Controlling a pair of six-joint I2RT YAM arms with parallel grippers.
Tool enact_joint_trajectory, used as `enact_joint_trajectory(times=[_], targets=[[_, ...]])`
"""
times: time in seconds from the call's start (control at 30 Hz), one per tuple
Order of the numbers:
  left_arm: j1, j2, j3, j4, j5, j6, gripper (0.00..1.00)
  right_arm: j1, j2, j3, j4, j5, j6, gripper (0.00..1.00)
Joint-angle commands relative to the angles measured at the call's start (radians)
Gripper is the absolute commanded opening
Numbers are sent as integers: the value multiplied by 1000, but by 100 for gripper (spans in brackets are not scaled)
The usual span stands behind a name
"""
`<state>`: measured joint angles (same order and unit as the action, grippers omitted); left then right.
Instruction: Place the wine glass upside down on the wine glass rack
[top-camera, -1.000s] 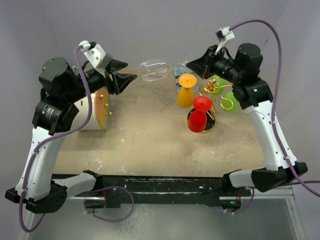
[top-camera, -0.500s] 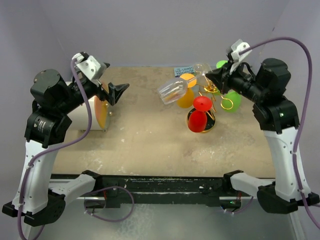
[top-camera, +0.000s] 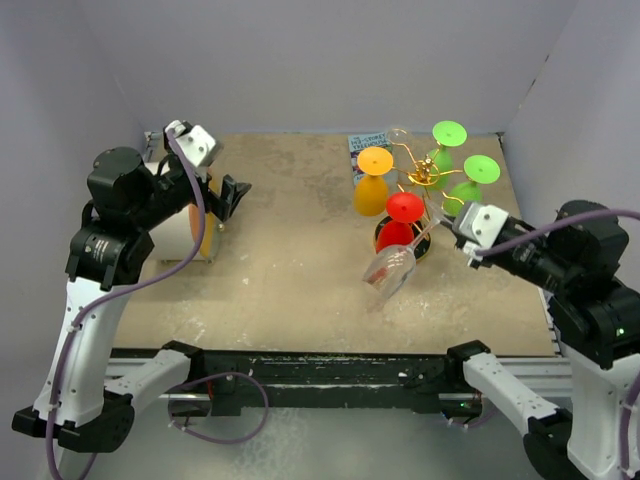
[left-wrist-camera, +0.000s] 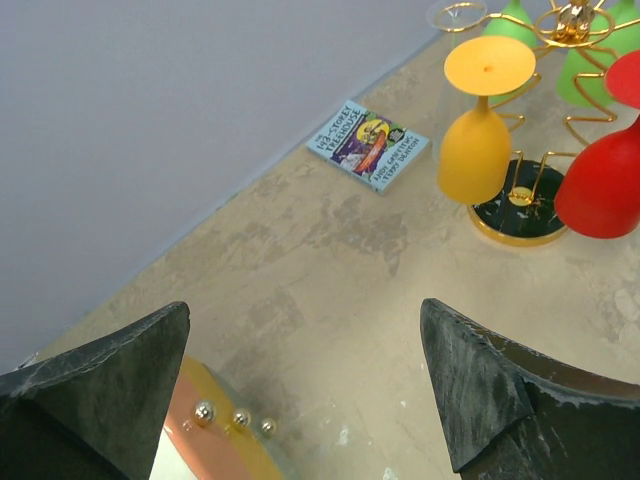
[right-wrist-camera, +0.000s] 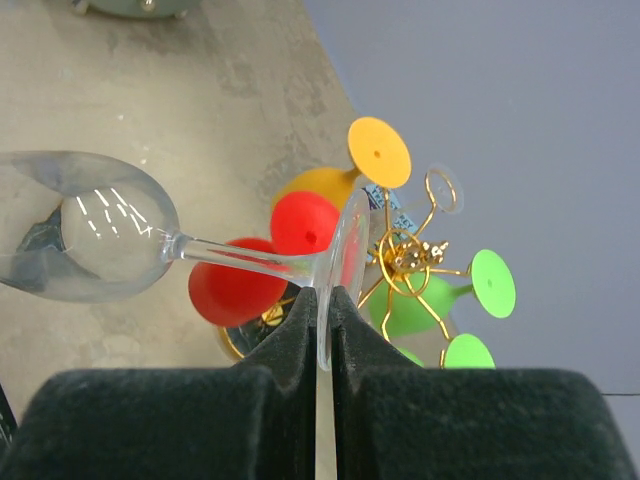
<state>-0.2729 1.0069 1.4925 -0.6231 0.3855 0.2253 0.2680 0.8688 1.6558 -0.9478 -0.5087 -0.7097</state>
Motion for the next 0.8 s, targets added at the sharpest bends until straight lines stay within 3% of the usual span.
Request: enact_joint_trajectory(times=[0.0, 0.23, 0.5, 0.77], targets=[[26, -41, -31, 30, -16, 26, 99, 0, -60, -32, -81, 10, -172, 0], [69, -57, -55, 47, 14, 16, 99, 0, -161, -158, -97, 198, -299, 0], [93, -62, -62, 49, 35, 7, 99, 0, -169, -233, -102, 297, -463, 0], [102, -65, -76, 63, 55, 1, 99, 17, -118, -205, -132, 317, -607, 0]])
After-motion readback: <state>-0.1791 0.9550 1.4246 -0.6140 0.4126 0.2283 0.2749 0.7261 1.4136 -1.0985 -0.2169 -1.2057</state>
